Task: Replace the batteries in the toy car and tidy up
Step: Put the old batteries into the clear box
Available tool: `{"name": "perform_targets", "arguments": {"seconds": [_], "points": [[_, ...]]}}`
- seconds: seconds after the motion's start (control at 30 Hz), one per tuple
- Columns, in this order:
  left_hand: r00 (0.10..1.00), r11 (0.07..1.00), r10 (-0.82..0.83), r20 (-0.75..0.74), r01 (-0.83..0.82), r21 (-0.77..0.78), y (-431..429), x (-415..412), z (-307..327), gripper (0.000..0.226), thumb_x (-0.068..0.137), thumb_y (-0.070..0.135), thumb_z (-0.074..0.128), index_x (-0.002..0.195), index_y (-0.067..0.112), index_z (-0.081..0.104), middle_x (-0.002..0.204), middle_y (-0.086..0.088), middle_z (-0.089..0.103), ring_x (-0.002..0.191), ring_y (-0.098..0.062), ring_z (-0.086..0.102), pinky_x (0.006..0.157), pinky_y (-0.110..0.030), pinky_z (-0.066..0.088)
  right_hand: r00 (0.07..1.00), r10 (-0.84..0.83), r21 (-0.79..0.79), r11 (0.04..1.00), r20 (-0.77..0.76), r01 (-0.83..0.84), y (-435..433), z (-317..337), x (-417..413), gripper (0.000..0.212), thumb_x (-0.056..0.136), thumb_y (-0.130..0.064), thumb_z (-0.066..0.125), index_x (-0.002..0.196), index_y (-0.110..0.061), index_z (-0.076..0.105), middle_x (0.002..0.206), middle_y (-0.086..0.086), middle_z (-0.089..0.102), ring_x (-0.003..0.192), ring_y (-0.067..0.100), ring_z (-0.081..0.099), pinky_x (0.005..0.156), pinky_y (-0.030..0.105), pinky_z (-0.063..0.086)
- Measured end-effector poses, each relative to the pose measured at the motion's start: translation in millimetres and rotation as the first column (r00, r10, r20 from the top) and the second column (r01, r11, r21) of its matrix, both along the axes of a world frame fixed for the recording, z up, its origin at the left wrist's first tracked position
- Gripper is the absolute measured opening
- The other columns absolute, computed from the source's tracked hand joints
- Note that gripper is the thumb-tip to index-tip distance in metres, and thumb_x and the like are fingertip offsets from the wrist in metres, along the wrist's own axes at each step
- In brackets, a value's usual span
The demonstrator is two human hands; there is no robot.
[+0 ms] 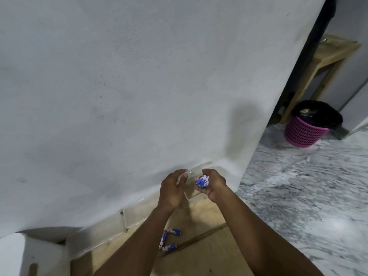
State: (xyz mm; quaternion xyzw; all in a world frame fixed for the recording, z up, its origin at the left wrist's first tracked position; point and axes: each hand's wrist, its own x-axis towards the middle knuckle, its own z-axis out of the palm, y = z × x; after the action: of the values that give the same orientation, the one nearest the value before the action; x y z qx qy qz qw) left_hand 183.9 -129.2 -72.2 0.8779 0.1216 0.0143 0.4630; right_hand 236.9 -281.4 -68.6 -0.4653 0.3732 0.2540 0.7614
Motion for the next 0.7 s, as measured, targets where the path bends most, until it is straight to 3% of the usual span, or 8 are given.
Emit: {"name": "perform_targets", "arguments": {"seconds": [0.17,0.33,0.53,0.6,0.7], "points": [[1.000,0.999,0.022,0.001,-0.021,-0.049,0.1,1.9,4.2,0.028,0.102,0.036,0.056,0.120,0.022,0.073,0.118,0.008,0.074,0.110,-0.010,0.066,0.097,-0.026,0.051,0.999,0.039,-0.006,0.999,0.003,-0.039,-0.4,-8.4,3.6,0.032,0.088,-0.015,0.067,0.114,0.000,0.057,0.093,0.019,0.055,0.074,0.036,0.062,0.072,0.049,0.060],[0.999,0.996,0.035,-0.009,-0.036,-0.087,-1.6,0.8,7.9,0.027,0.103,0.034,0.055,0.119,0.020,0.073,0.117,0.006,0.074,0.108,-0.011,0.066,0.097,-0.029,0.053,0.997,0.080,-0.008,0.997,0.016,-0.080,-0.3,-6.0,2.2,0.030,0.091,-0.021,0.063,0.114,-0.002,0.057,0.105,0.022,0.062,0.088,0.040,0.067,0.071,0.046,0.059],[0.999,0.995,0.042,-0.026,-0.044,-0.090,-2.8,0.6,10.8,0.026,0.103,0.033,0.056,0.117,0.020,0.073,0.116,0.005,0.074,0.106,-0.013,0.067,0.096,-0.027,0.052,0.997,0.080,-0.017,0.997,0.010,-0.079,-2.2,3.2,-3.2,0.026,0.093,-0.020,0.061,0.112,-0.002,0.058,0.098,0.022,0.059,0.081,0.035,0.062,0.064,0.043,0.057],[0.998,0.993,0.045,-0.038,-0.049,-0.103,-3.1,0.2,11.5,0.026,0.102,0.032,0.056,0.118,0.020,0.073,0.117,0.004,0.074,0.106,-0.013,0.066,0.095,-0.024,0.050,1.000,0.020,-0.017,1.000,0.017,-0.020,-3.4,12.7,-5.3,0.020,0.094,-0.017,0.059,0.105,0.000,0.058,0.092,0.020,0.059,0.076,0.035,0.061,0.059,0.041,0.059],[0.998,0.993,0.045,-0.048,-0.050,-0.110,-2.9,-0.3,12.5,0.026,0.102,0.033,0.057,0.118,0.020,0.073,0.117,0.006,0.073,0.108,-0.012,0.066,0.096,-0.024,0.050,0.947,-0.290,-0.035,0.954,0.137,0.298,-7.2,28.4,-6.2,0.009,0.093,-0.009,0.057,0.096,-0.003,0.064,0.086,0.018,0.064,0.064,0.027,0.062,0.049,0.032,0.056]]}}
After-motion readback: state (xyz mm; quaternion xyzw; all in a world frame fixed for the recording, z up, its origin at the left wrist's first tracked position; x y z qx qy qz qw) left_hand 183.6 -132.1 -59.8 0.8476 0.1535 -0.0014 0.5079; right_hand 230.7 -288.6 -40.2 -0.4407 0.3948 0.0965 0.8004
